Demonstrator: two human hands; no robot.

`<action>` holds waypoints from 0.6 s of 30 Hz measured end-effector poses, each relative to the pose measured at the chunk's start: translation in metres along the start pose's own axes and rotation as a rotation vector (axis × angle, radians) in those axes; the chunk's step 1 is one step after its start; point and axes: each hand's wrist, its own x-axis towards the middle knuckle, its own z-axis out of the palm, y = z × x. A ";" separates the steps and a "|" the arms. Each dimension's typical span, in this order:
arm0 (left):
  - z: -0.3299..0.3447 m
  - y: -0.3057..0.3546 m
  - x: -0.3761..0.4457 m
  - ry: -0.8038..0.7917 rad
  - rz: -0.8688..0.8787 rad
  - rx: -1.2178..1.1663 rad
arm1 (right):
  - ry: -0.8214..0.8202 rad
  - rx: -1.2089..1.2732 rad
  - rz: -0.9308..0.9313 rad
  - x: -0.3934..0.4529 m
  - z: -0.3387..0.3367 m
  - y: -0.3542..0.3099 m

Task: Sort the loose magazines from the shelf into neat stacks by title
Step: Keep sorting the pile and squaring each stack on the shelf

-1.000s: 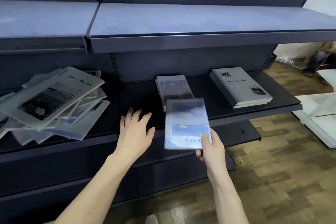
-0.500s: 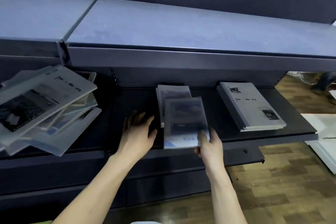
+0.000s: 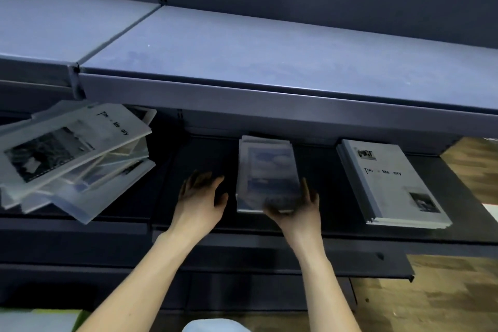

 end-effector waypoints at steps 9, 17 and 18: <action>0.005 0.010 0.002 -0.017 -0.035 0.011 | 0.178 -0.167 -0.113 0.015 0.016 0.013; 0.004 0.013 0.000 -0.023 -0.069 -0.004 | 0.109 -0.048 -0.124 0.029 0.021 0.013; 0.003 0.013 0.000 -0.020 -0.073 -0.006 | 0.109 -0.051 -0.126 0.029 0.021 0.013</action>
